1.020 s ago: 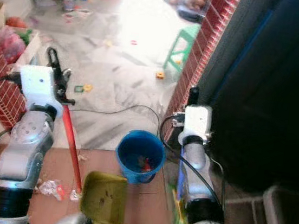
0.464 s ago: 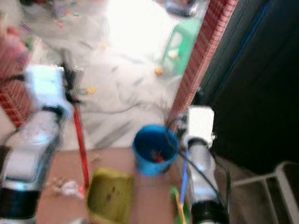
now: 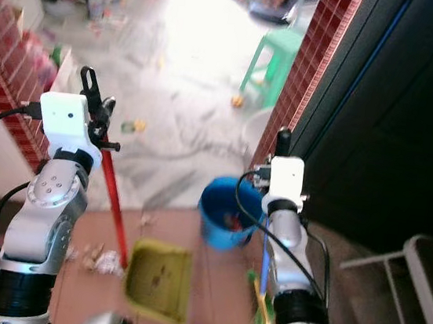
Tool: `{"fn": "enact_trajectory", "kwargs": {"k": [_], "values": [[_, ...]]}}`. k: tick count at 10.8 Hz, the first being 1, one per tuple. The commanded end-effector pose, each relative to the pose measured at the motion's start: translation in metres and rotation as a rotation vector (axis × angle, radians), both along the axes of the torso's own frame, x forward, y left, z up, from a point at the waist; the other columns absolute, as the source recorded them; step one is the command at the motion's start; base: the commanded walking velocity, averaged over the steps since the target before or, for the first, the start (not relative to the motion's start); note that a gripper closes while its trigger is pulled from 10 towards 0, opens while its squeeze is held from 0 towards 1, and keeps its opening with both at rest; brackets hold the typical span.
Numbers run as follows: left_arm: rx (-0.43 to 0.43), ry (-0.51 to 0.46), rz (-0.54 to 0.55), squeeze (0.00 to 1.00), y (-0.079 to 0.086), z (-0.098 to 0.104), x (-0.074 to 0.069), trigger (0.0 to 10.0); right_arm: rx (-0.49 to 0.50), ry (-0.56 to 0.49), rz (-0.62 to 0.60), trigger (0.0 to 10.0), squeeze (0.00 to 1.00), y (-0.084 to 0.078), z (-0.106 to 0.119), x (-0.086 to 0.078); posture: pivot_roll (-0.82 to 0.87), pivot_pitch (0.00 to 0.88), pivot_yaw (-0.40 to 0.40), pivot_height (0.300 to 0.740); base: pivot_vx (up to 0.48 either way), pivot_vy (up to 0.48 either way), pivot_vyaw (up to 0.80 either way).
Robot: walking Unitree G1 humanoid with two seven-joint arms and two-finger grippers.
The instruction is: Sweep floor
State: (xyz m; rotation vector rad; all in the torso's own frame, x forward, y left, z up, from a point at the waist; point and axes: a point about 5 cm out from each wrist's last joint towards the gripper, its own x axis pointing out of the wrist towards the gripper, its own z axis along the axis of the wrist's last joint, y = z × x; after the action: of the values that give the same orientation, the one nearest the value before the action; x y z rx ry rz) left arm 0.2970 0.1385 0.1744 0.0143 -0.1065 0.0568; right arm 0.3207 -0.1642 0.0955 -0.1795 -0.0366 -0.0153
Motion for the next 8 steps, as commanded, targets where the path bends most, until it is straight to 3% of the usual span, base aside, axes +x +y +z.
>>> {"fn": "enact_trajectory", "kwargs": {"k": [1, 8], "values": [[-0.003, -0.066, -0.015, 0.00, -0.0041, 0.0159, 0.0005, 10.0, -0.011, -0.016, -0.006, 10.0, 0.00, -0.0038, 0.0043, 0.0018, 0.00, 0.000, -0.059, 0.740, -0.375, 0.000, 0.00], [0.004, -0.059, -0.001, 0.00, -0.0019, 0.0151, 0.0014, 10.0, -0.007, -0.020, -0.012, 10.0, 0.00, -0.0043, 0.0046, 0.0013, -0.01, 0.000, -0.055, 0.740, -0.366, 0.000, 0.00]]}}
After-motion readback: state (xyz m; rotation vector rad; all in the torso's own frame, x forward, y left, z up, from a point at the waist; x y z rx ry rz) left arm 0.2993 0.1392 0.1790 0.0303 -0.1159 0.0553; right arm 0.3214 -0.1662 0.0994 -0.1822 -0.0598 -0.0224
